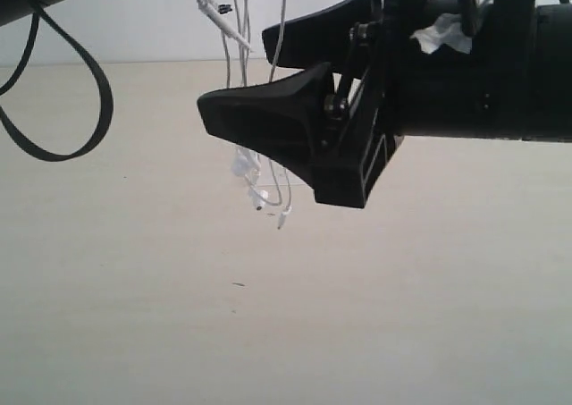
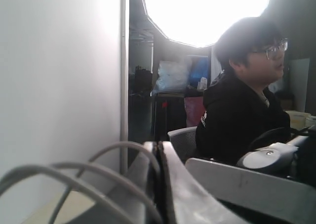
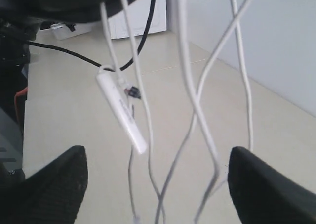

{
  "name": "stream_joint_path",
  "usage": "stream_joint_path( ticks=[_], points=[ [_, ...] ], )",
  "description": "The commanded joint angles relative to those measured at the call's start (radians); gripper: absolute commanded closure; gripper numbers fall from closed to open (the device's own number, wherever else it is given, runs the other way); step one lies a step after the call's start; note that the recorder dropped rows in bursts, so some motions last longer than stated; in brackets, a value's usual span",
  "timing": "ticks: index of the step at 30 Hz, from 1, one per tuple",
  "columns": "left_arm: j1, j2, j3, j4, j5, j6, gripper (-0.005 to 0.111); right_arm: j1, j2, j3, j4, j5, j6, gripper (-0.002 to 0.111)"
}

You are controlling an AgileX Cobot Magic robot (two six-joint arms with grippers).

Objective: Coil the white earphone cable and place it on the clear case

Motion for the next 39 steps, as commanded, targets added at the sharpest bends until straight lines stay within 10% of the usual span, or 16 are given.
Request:
stream_joint_path(
  ticks=[1, 15, 30, 39],
  points=[
    [-0.005, 0.002, -0.007, -0.020, -0.013, 0.006, 0.107, 0.002, 0.063, -0.042, 0.004, 0.026, 0.000, 0.033],
    [-0.005, 0.002, -0.007, -0.020, -0.014, 0.029, 0.107, 0.002, 0.157, -0.081, 0.004, 0.027, 0.000, 0.047],
    [-0.005, 0.002, -0.007, -0.018, -0.011, 0.030, 0.107, 0.002, 0.155, -0.082, 0.004, 0.025, 0.025, 0.108],
    [-0.005, 0.002, -0.007, -0.014, -0.009, 0.030, 0.107, 0.002, 0.153, -0.082, 0.004, 0.023, 0.054, 0.084]
  ],
)
